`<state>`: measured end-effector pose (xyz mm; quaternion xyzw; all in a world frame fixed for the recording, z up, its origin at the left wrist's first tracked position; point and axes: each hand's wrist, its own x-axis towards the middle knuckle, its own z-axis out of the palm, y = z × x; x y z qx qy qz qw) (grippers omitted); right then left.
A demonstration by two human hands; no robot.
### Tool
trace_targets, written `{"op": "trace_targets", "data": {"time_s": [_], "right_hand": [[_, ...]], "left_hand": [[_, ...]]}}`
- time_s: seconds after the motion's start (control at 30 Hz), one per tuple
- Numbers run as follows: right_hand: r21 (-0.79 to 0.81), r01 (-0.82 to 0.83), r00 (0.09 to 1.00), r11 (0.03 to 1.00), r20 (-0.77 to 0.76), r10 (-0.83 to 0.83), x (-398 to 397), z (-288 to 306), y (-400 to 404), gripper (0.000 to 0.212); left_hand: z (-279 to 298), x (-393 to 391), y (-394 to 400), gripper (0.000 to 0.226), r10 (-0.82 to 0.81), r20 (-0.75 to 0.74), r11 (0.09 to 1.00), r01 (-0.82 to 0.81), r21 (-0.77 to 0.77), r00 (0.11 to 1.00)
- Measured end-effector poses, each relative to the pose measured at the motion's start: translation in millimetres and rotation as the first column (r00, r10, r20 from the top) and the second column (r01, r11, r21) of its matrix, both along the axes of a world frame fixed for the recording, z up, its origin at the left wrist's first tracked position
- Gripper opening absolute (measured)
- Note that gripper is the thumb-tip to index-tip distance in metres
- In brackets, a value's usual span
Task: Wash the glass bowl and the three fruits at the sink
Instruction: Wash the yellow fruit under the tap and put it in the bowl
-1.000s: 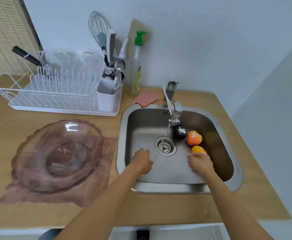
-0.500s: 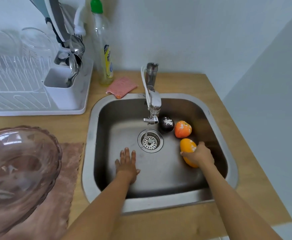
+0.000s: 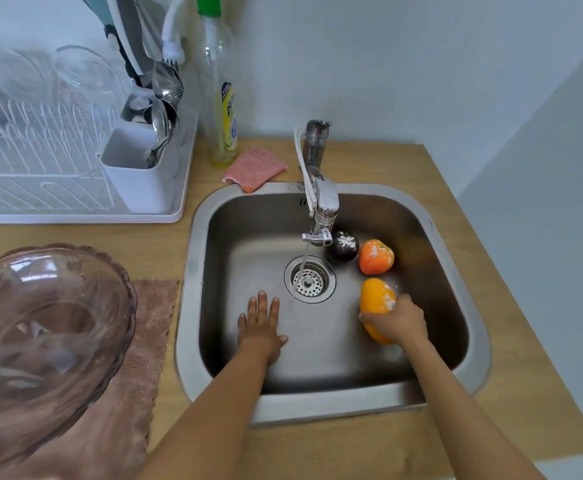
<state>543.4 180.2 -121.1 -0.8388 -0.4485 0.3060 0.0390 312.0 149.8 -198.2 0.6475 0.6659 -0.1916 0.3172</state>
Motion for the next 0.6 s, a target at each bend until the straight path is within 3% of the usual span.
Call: {"op": "trace_targets", "data": {"time_s": [0.17, 0.27, 0.4, 0.53, 0.6], "right_hand": [[0.13, 0.083, 0.963, 0.988, -0.265, -0.047, -39.7, 6.4, 5.0, 0.084], [0.145, 0.079, 0.937, 0.986, -0.348, -0.024, -63.3, 3.5, 5.7, 0.083], [0.155, -0.107, 0.934, 0.982, -0.324, 0.153, -81.9, 1.8, -4.9, 0.087], [0.181, -0.226, 0.91, 0.957, -0.311, 0.274, -80.7, 5.4, -16.7, 0.09], [0.194, -0.295, 0.886, 0.936, -0.31, 0.344, -83.3, 7.4, -22.9, 0.093]], "left_hand": [[6.1, -7.4, 4.4, 0.076, 0.047, 0.117, 0.999, -0.049, 0.01, 0.992], [17.2, -10.3, 9.4, 0.051, 0.206, 0.3, 0.962, -0.249, 0.113, 0.931], [46.0, -6.4, 10.5, 0.046, 0.374, 0.55, 0.822, -0.542, 0.177, 0.747], [56.8, -4.5, 11.8, 0.056, 0.474, 0.773, 0.739, -0.667, -0.091, 0.42], [58.3, -2.4, 11.1, 0.061, 0.506, 0.777, 0.762, -0.616, -0.199, 0.375]]}}
